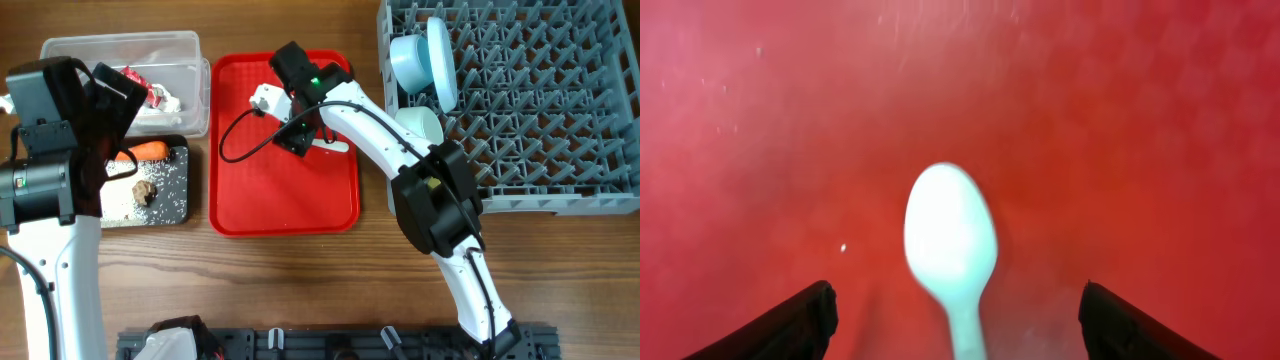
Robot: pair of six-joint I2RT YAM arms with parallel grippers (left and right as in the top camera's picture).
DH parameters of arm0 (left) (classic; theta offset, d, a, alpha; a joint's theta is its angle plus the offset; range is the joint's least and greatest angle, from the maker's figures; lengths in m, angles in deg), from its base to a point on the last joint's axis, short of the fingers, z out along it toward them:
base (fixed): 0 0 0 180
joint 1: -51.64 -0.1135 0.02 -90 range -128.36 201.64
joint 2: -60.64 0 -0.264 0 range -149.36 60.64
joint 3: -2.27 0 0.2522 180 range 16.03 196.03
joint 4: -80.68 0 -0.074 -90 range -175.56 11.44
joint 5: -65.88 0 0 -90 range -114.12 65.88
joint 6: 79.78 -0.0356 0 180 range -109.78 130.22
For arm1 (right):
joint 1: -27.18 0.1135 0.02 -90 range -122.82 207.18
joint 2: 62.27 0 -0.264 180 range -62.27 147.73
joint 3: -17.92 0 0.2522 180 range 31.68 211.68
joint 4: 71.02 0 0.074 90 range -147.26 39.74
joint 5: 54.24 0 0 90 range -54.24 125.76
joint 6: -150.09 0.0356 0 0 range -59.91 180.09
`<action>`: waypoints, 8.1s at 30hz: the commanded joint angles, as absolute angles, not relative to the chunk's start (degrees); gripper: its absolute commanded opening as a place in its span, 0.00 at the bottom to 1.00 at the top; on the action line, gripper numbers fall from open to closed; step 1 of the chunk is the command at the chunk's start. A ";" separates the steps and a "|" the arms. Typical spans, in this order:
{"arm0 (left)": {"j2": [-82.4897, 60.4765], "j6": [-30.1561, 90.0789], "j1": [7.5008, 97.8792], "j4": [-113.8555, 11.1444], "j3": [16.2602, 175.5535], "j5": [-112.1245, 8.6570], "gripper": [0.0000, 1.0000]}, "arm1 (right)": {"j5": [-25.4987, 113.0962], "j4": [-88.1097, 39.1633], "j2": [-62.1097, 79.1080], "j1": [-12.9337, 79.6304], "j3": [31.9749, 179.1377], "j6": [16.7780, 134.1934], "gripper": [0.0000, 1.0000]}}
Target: Sort waste into correct bins and load items into the dishwasher rack
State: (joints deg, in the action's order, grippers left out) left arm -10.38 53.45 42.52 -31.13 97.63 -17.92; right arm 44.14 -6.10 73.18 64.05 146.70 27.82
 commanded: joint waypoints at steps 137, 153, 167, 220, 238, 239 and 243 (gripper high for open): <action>-10.56 54.17 42.14 -31.24 97.68 -16.96 1.00 | 46.48 -56.22 -26.64 27.90 57.39 58.46 1.00; -10.56 54.17 42.14 -31.24 97.68 -16.96 1.00 | 36.90 -59.02 -59.88 27.92 31.97 64.58 1.00; -10.56 54.17 42.14 -31.24 97.68 -16.96 1.00 | 38.30 -57.42 -62.07 27.96 31.97 64.73 1.00; 60.17 25.86 48.18 -81.38 16.35 -27.54 1.00 | 38.30 -57.42 -62.07 27.96 31.97 64.73 1.00; 60.48 19.63 48.15 -81.35 16.35 -27.32 1.00 | 38.30 -57.42 -62.07 27.96 31.97 64.71 1.00; 60.48 19.63 48.15 -81.35 16.35 -27.30 1.00 | 38.30 -57.42 -62.07 27.96 31.97 64.73 1.00; 60.48 19.63 48.15 -81.35 16.35 -27.32 1.00 | 38.30 -57.42 -62.07 27.96 31.97 64.75 1.00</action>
